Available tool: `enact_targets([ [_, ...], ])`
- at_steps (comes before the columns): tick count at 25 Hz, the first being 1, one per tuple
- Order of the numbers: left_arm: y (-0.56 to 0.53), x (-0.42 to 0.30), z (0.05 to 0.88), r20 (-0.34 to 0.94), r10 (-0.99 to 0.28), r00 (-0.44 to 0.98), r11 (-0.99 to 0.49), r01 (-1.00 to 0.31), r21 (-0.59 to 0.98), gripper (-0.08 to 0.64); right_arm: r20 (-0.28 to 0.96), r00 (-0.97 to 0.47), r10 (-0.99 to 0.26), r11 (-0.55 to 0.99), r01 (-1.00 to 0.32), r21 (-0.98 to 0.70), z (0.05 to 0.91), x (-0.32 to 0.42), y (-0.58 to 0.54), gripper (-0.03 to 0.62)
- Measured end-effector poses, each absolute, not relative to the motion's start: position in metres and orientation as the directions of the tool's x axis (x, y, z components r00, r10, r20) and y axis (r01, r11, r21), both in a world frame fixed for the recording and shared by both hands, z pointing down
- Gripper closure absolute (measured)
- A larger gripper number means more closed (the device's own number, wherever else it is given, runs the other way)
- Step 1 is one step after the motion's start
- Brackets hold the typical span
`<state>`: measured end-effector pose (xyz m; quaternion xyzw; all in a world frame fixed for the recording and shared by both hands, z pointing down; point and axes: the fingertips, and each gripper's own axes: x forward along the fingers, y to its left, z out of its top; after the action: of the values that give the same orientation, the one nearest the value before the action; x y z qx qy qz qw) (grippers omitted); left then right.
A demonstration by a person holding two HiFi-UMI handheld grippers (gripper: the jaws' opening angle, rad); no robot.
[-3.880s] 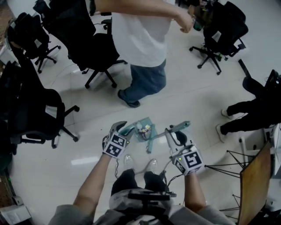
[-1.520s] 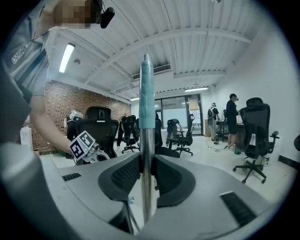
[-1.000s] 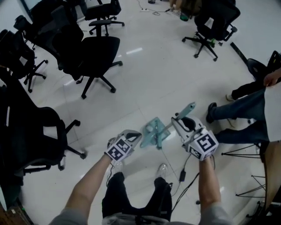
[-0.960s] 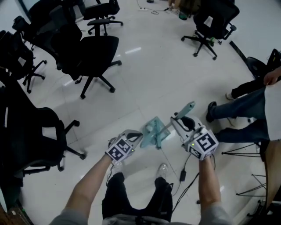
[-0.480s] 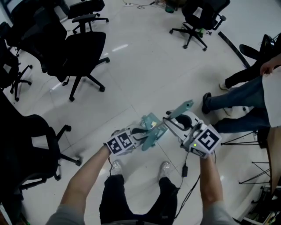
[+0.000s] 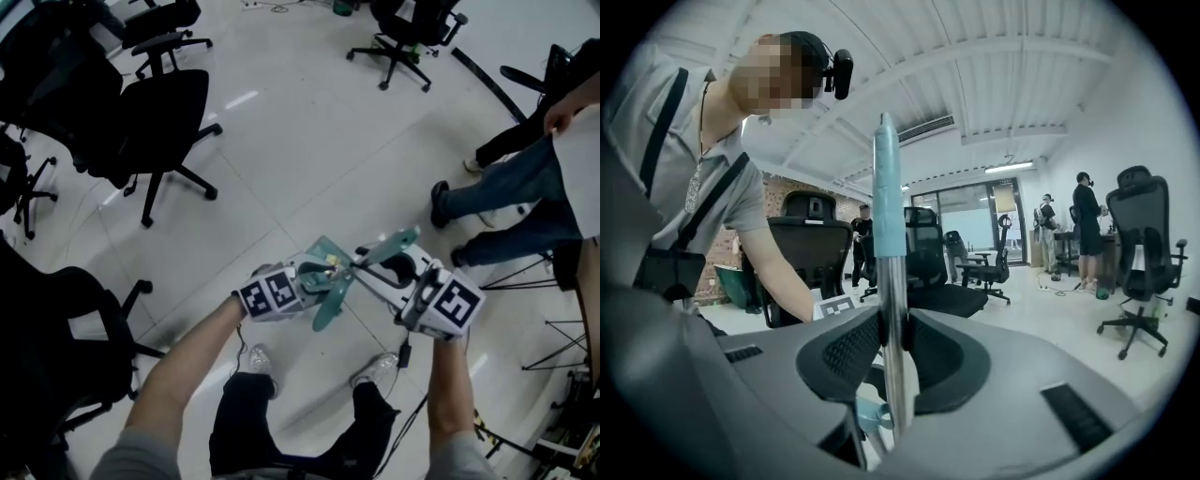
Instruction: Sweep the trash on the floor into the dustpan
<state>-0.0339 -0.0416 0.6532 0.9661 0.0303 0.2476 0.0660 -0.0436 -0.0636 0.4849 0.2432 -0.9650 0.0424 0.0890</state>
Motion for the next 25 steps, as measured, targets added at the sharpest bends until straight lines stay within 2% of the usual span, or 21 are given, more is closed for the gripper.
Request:
enact_targets([
  [4, -0.042, -0.026, 0.655, 0.459, 0.151, 0.875, -0.983, 0.087, 0.159, 0.342, 0.157, -0.868, -0.471, 0.869, -0.487, -0.089, 0.486, -0.038, -0.064, 0.497],
  [9, -0.031, -0.017, 0.655, 0.468, 0.265, 0.843, -0.962, 0.200, 0.184, 0.340, 0.150, -0.867, -0.475, 0.863, -0.493, -0.111, 0.488, -0.031, -0.062, 0.497],
  [13, -0.029, -0.007, 0.650, 0.476, 0.294, 0.829, -0.956, 0.251, 0.155, 0.271, 0.138, -0.871, -0.471, 0.865, -0.487, -0.121, 0.483, -0.029, -0.062, 0.497],
  [25, -0.015, 0.002, 0.646, 0.443, 0.410, 0.797, -0.910, 0.389, 0.144, 0.275, 0.071, -0.891, -0.449, 0.872, -0.454, -0.186, 0.478, -0.032, -0.052, 0.492],
])
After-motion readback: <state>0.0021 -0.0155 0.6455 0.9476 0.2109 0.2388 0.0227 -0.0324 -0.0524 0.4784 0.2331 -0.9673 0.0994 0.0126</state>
